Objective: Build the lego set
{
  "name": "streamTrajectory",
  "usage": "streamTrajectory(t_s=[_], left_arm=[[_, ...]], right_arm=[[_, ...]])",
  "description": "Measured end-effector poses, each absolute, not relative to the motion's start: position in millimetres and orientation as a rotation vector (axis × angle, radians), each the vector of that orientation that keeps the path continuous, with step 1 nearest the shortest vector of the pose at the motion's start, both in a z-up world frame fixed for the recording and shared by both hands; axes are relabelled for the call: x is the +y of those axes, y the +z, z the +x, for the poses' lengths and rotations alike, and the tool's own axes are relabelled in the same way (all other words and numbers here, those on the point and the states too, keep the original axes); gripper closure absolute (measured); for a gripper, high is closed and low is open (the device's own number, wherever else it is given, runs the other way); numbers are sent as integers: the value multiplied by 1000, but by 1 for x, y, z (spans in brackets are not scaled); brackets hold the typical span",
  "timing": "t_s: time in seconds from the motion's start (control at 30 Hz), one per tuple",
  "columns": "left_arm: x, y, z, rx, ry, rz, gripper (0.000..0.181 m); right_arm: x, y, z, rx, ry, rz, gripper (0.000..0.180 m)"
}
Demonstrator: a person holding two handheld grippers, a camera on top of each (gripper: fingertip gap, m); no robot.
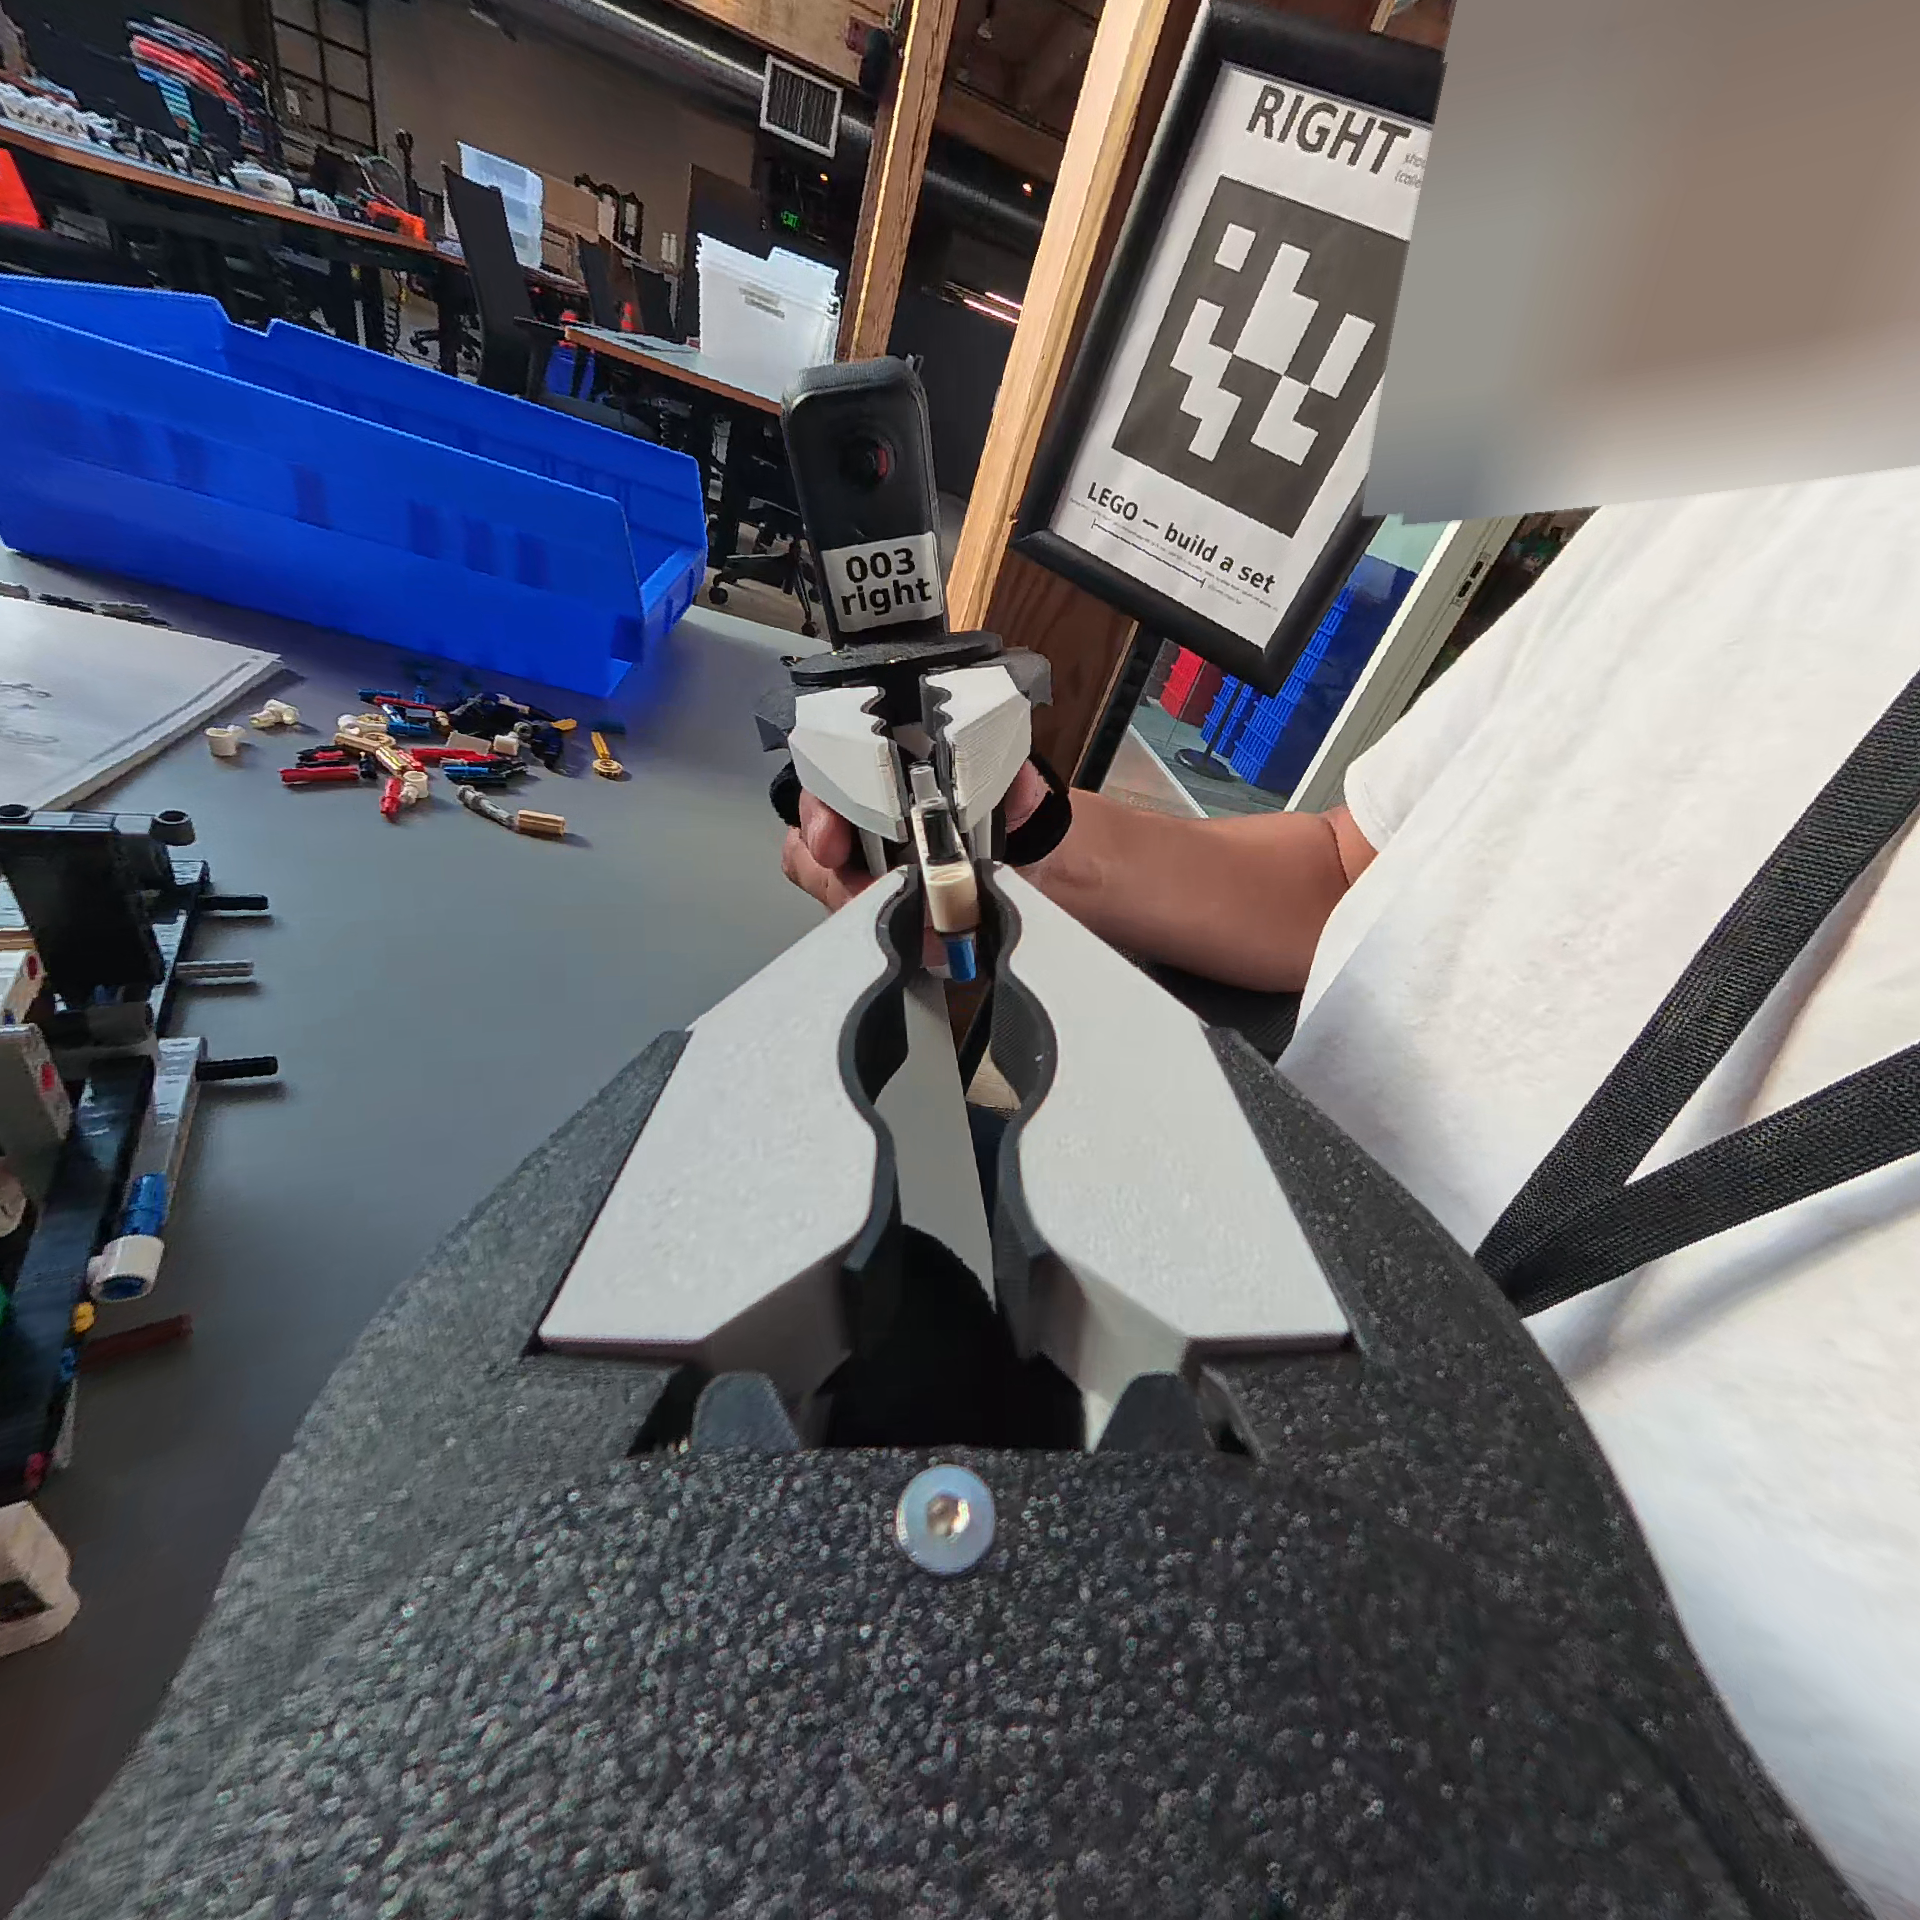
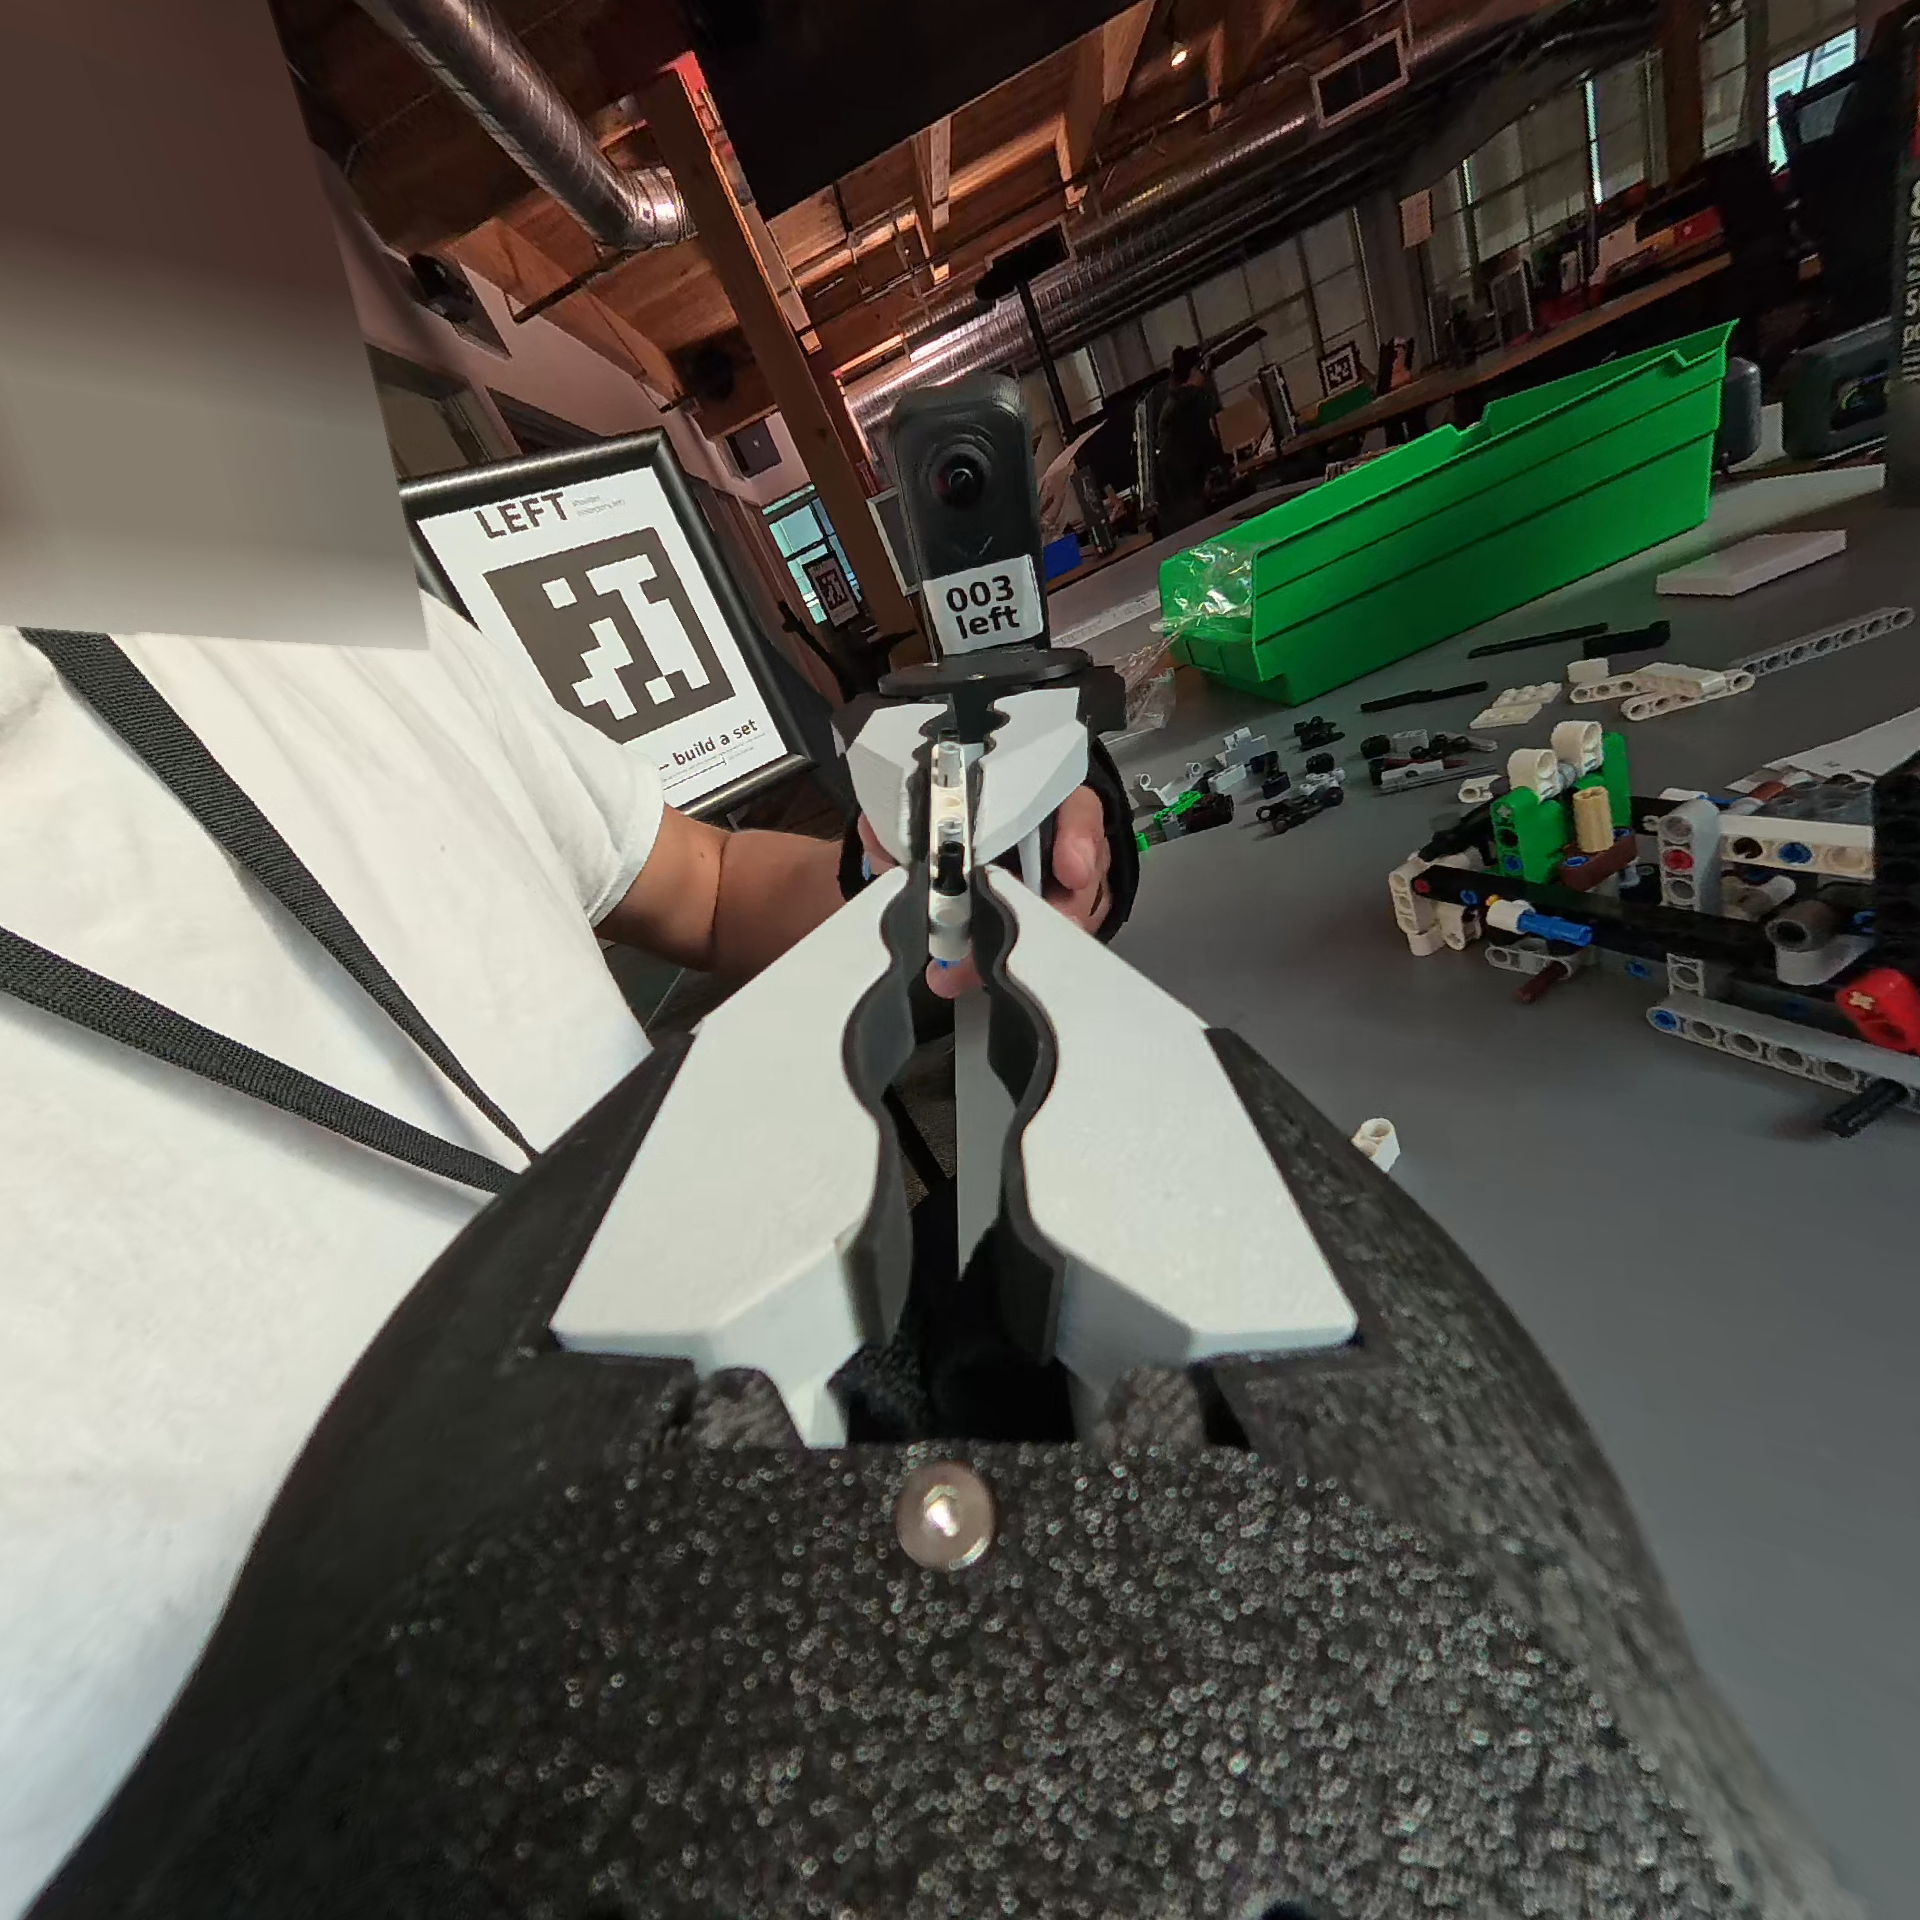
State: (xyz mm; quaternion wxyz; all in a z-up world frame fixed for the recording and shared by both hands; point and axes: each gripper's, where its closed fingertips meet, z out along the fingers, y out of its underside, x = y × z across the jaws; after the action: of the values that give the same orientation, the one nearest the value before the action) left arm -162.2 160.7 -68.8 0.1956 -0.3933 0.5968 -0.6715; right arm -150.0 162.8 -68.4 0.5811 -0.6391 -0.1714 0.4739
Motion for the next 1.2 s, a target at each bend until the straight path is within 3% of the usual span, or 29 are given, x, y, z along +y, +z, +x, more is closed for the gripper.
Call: streamTrajectory(t_s=[0.8, 1.2], left_arm=[[187, -44, -127, 1606, -2051, -1088, 177], [192, -57, -122, 1576, -2020, -1073, 171]], right_arm=[[187, -69, -140, -139, 1115, -1509, 174], [197, -66, -132, -5, 1140, -1464, 174]])
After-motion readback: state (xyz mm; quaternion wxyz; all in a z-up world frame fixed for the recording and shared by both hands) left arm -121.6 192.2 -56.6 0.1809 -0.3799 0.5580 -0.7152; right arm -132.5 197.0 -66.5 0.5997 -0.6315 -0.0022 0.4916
